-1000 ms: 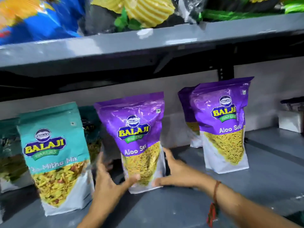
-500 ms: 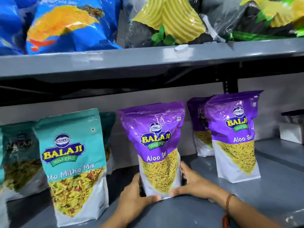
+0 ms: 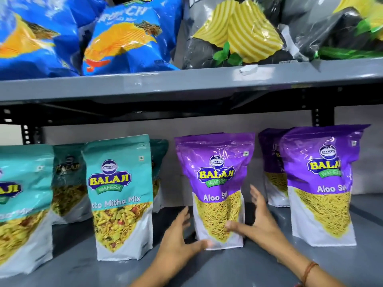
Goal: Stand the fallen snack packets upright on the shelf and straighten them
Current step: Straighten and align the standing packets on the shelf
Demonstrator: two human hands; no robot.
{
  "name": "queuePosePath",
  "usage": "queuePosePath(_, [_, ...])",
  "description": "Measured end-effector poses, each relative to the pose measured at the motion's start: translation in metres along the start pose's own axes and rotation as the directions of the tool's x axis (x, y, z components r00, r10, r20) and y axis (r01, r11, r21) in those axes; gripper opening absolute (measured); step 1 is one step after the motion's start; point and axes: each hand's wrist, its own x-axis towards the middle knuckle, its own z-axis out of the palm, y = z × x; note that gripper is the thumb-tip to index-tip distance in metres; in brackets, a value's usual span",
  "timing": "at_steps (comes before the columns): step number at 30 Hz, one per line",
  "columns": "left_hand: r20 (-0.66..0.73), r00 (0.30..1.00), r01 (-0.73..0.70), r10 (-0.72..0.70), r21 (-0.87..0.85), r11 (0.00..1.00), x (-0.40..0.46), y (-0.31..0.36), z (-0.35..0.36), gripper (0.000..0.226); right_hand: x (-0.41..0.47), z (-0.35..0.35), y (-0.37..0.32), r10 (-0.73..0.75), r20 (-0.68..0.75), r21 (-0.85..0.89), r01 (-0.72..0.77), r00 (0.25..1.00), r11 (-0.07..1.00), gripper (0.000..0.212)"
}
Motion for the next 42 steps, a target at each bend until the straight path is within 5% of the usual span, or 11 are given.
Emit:
queuePosePath(4, [-0.352,0.892,-0.254,0.283,0.129,0.959,-0.028,0.035,-0.039,0.066,-0.014,0.011,-0.042,-0.378,-0.343,-0.176,0.337,0.86,0.925,0.095])
queuePosePath(7, [-0.552,0.734,-0.306,0.396,0.251,0.918,-0.045,0.054,-0.084,0.044,-0.025,0.04,-0.087,-0.606,-0.333,-0.304,0.526,0.722,0.794,0.075])
queuePosePath(9, [-0.593,0.692,-0.279,0.413,0.308,0.91,-0.051,0.052,-0.114,0.052,-0.03,0.068,-0.108,-0.674,-0.243,-0.356,0.582,0.698,0.731,0.072])
queuePosePath(14, [-0.559,0.822,0.004,0.106,0.191,0.982,-0.061,0.0,-0.169,0.121,-0.027,0.136,-0.122,-0.419,0.076,-0.296,0.421,0.905,0.857,0.095])
queuePosePath(18, [-0.178,0.956,0.266,-0.234,0.18,0.947,-0.058,-0.05,-0.196,0.146,-0.015,0.175,-0.105,0.014,0.361,-0.216,0.069,0.932,0.974,0.119])
queuePosePath(22, [0.013,0.973,0.226,-0.232,0.177,0.958,-0.048,-0.074,-0.204,0.132,-0.017,0.201,-0.092,0.11,0.427,-0.147,-0.051,0.898,0.988,0.101])
queuePosePath(26, [-0.004,0.981,0.189,-0.192,0.191,0.963,-0.041,-0.084,-0.209,0.081,-0.009,0.212,-0.081,0.106,0.429,-0.089,-0.075,0.897,0.993,0.098])
queuePosePath(32, [-0.027,0.983,0.185,-0.184,0.258,0.948,-0.034,-0.079,-0.209,0.062,0.001,0.215,-0.076,0.108,0.453,-0.012,-0.115,0.885,0.993,0.1])
queuePosePath(42, [-0.05,0.984,0.175,-0.168,0.359,0.917,-0.033,-0.07,-0.201,0.09,0.005,0.207,-0.073,0.168,0.488,0.026,-0.206,0.857,0.978,0.106])
